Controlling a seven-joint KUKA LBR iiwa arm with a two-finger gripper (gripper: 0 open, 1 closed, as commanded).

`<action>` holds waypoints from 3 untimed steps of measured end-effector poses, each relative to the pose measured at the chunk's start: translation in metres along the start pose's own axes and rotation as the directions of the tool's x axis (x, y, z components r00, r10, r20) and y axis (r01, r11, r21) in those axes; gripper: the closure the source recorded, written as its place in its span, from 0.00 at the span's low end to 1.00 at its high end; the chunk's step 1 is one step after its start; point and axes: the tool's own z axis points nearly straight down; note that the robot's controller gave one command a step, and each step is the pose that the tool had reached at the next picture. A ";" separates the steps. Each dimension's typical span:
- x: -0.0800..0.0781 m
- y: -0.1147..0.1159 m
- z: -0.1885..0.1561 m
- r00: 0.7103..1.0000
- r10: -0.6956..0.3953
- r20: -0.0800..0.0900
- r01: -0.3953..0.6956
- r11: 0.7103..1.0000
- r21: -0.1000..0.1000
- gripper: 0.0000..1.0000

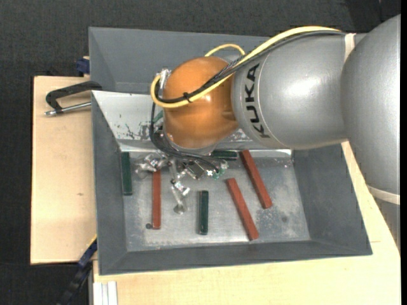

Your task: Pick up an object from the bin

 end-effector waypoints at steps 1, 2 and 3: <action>-0.004 -0.037 0.031 0.961 -0.276 0.004 0.276 0.961 0.003 0.00; -0.004 -0.020 0.051 0.878 -0.478 -0.002 0.478 0.878 0.001 0.00; -0.016 0.017 0.067 0.557 -0.831 0.002 0.831 0.557 0.001 1.00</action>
Offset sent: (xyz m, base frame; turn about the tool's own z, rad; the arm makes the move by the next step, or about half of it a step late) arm 0.0087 -0.0046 -0.0693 -0.6348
